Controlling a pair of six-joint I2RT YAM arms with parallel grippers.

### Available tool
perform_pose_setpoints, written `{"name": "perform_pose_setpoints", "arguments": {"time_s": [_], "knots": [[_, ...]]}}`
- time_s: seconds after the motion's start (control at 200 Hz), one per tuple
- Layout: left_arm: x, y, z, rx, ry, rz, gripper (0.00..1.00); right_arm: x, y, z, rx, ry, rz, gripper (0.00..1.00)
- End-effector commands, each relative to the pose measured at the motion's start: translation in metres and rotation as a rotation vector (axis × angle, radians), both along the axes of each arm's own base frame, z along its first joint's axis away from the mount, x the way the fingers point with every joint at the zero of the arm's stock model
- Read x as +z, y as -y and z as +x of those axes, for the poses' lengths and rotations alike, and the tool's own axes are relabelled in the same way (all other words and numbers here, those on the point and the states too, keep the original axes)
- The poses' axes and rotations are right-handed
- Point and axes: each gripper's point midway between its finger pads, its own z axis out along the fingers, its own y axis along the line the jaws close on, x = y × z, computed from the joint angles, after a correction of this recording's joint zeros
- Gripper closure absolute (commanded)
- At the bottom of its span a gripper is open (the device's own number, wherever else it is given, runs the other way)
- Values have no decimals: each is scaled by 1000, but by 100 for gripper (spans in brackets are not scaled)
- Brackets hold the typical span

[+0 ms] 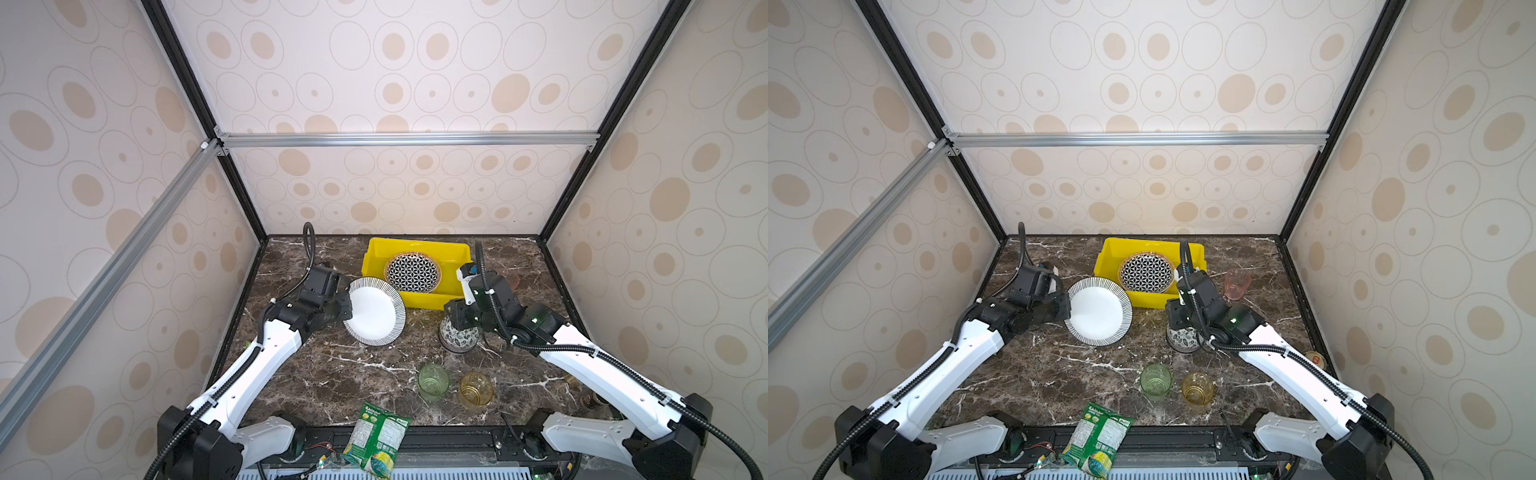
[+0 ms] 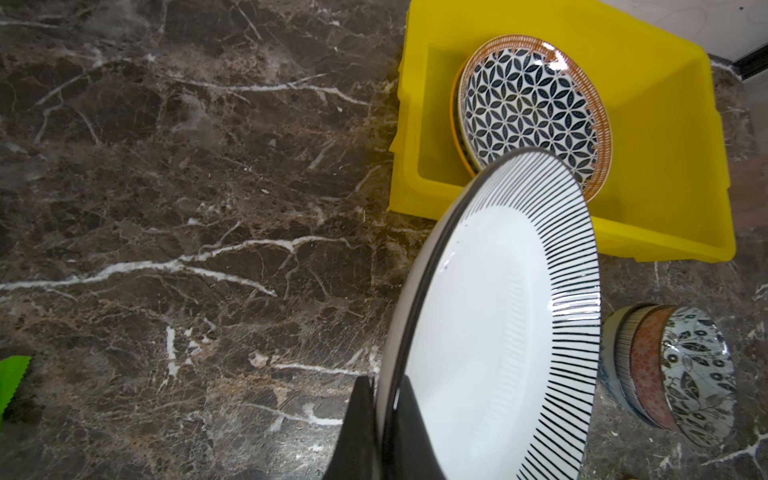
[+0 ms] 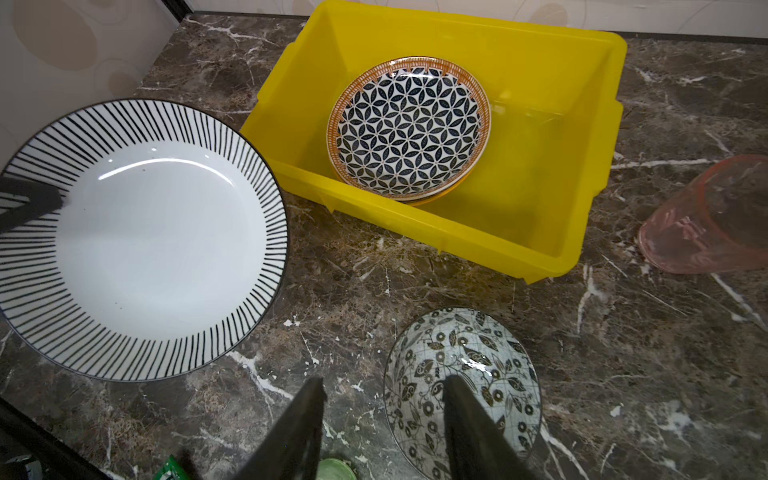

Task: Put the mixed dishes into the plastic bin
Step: 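Lift the striped plate with the left gripper while the right gripper withdraws, then carry the striped plate into the yellow bin with the left gripper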

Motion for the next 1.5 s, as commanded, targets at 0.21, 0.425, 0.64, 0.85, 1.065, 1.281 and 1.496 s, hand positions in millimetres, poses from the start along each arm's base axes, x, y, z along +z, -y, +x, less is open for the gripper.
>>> {"name": "perform_pose_setpoints", "arguments": {"time_s": [0.21,0.425,0.64,0.85,1.065,1.281,1.496], "knots": [[83,39,66,-90,235,-89,100,-13,35,-6,-84,-51,-22,50],[100,65,104,-137,280,-130,100,-23,50,-8,-136,-94,-3,50],[99,82,139,-168,288,-111,100,-33,60,-7,-170,-140,15,50],[88,94,169,-177,286,-86,100,-44,65,-5,-197,-178,36,50],[71,107,199,-173,279,-93,100,-49,65,-1,-200,-200,36,50],[58,118,219,-169,280,-121,100,-60,65,4,-199,-238,27,50],[40,125,232,-166,257,-129,100,-65,64,8,-199,-253,29,51]]}}
